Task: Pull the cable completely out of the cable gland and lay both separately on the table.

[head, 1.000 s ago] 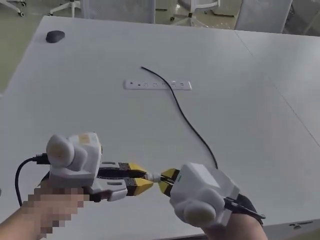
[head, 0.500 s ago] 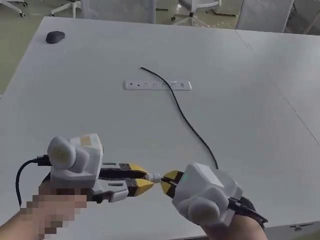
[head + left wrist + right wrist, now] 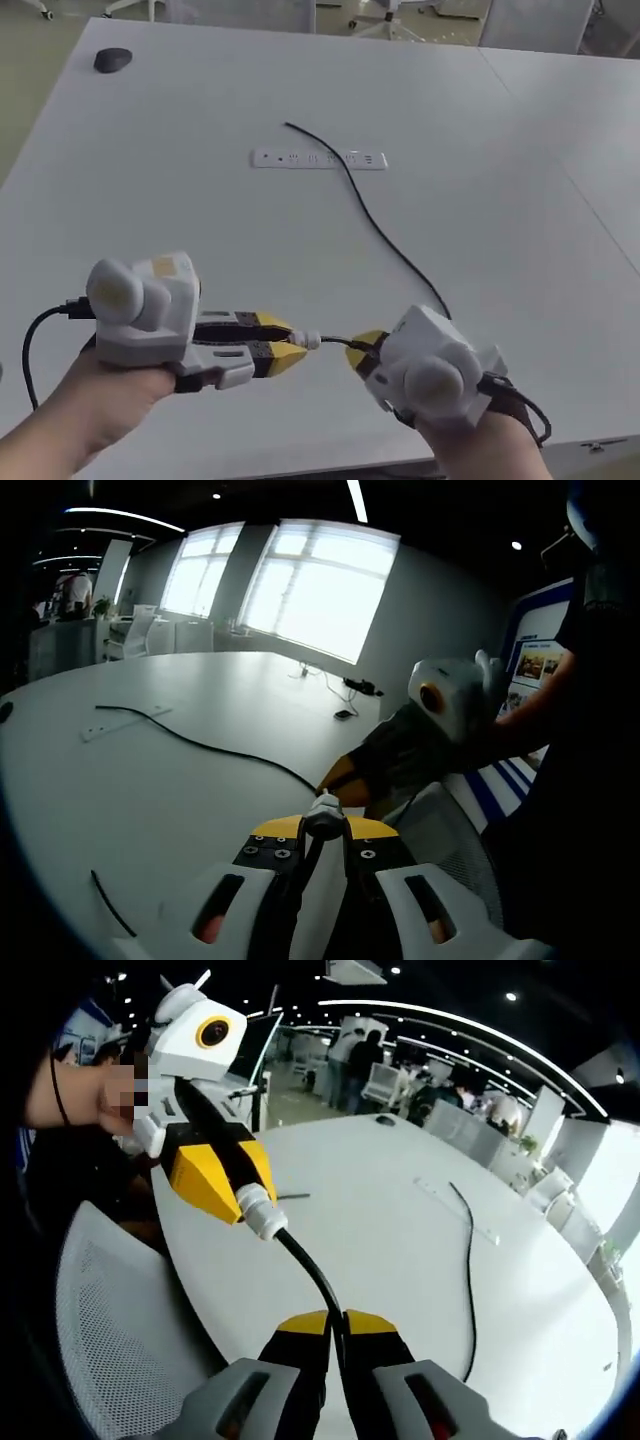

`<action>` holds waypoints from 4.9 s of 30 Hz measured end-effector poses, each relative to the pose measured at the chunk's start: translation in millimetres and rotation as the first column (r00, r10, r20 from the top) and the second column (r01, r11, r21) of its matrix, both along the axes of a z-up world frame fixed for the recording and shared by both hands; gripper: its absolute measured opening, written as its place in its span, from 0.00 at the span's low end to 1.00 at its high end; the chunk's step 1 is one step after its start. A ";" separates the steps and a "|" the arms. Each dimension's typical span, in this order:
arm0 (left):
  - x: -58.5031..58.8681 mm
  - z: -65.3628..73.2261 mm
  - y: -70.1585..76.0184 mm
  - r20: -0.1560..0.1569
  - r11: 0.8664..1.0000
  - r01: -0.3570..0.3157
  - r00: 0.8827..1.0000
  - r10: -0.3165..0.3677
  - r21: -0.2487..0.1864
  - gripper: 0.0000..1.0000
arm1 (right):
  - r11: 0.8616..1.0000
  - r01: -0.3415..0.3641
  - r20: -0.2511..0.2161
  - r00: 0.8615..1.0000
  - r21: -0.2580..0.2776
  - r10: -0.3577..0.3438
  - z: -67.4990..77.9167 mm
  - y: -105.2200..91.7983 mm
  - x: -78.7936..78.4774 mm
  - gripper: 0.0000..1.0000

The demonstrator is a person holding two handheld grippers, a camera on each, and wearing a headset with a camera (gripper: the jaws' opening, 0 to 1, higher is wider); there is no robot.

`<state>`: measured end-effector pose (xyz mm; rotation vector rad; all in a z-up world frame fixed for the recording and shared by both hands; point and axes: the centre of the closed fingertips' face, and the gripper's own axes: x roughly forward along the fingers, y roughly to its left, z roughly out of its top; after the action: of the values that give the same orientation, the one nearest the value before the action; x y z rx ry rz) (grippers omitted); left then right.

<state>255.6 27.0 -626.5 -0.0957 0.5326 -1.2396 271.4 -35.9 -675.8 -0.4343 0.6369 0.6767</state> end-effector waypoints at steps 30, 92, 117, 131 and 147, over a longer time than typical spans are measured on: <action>-2.0 3.2 1.1 0.031 1.000 -0.009 0.999 0.009 0.021 0.15 | 0.887 0.415 -0.293 0.890 0.204 -0.349 -53.3 -43.8 -6.4 0.01; -5.5 -6.0 9.3 0.049 0.999 0.005 0.999 -0.008 0.049 0.15 | 0.956 -0.266 0.137 0.950 -0.125 0.282 21.8 59.1 -13.4 0.00; -6.6 -1.0 8.0 0.051 0.999 0.010 0.999 -0.013 0.041 0.15 | 0.969 0.167 -0.145 0.979 0.184 -0.141 -23.6 2.0 -1.4 0.00; -2.6 4.4 9.3 0.051 1.000 -0.005 0.999 0.004 0.019 0.15 | 0.898 0.395 -0.353 0.882 0.195 -0.312 -64.7 -28.9 -3.5 0.01; 0.8 1.5 8.4 0.051 1.000 -0.001 0.999 0.000 0.030 0.15 | 0.880 0.428 -0.383 0.863 0.206 -0.330 -69.4 -29.6 -7.8 0.02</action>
<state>256.4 35.4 -625.0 -0.0385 0.5065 -1.2301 263.6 -65.5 -745.2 0.0893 0.9072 0.4492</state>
